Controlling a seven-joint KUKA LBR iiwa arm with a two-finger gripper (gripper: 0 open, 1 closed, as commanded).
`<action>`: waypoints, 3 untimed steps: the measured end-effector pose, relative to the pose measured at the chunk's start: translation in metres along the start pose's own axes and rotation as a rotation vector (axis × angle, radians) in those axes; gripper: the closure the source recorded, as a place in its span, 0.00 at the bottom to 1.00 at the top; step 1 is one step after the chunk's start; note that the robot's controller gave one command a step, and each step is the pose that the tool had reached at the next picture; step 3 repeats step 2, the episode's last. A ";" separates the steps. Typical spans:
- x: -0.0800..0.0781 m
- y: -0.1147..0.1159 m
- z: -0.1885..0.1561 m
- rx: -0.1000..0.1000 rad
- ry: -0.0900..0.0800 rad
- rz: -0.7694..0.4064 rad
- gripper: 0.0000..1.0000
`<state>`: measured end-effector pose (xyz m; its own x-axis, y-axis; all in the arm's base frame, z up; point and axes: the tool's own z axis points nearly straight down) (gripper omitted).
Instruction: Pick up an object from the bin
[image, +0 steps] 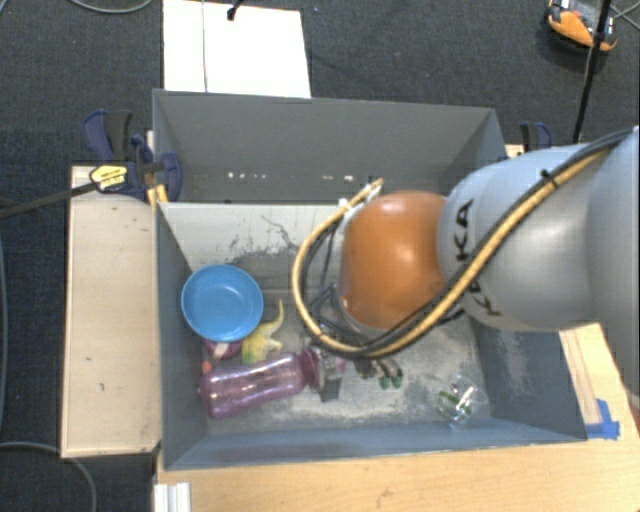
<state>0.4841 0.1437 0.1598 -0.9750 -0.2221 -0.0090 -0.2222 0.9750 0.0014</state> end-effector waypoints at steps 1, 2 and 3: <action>0.000 0.000 0.000 0.000 0.000 0.001 1.00; 0.002 0.009 -0.101 0.000 -0.002 0.009 1.00; 0.002 0.009 -0.101 0.000 -0.002 0.009 1.00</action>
Offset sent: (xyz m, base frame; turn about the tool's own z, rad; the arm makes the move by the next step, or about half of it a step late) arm -0.0060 0.0079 0.1007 0.0109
